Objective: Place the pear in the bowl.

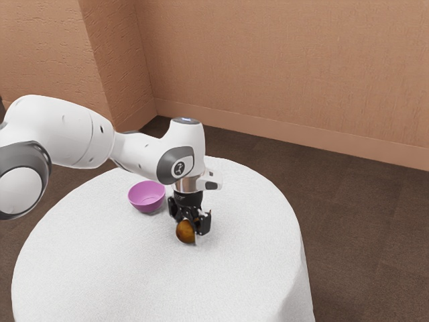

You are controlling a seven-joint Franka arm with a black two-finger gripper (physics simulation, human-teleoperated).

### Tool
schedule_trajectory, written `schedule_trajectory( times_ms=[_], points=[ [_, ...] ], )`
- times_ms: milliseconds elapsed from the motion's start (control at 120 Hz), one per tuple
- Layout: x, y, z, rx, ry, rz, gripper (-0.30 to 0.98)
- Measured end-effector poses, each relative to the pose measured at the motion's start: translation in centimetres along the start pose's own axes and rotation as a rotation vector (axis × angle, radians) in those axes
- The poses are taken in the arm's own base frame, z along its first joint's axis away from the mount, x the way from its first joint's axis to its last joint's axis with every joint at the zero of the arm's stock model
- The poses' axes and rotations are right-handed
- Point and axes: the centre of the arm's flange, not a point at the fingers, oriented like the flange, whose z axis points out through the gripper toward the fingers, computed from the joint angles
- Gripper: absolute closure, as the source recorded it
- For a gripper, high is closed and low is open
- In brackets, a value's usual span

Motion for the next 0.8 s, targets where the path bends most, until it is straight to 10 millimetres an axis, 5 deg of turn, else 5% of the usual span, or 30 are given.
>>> schedule_trajectory(
  times_ms=[233, 500, 600, 800],
  points=[
    [-0.1, 0.1, -1.0, 0.009, 0.014, 0.0, 0.34],
    [-0.8, 0.0, -5.6, 0.034, 0.068, -0.002, 0.43],
    [-1.5, -2.1, -8.0, 0.05, 0.093, -0.029, 0.47],
    [-2.5, -9.3, -10.7, 0.09, 0.113, -0.105, 0.5]
  ],
)
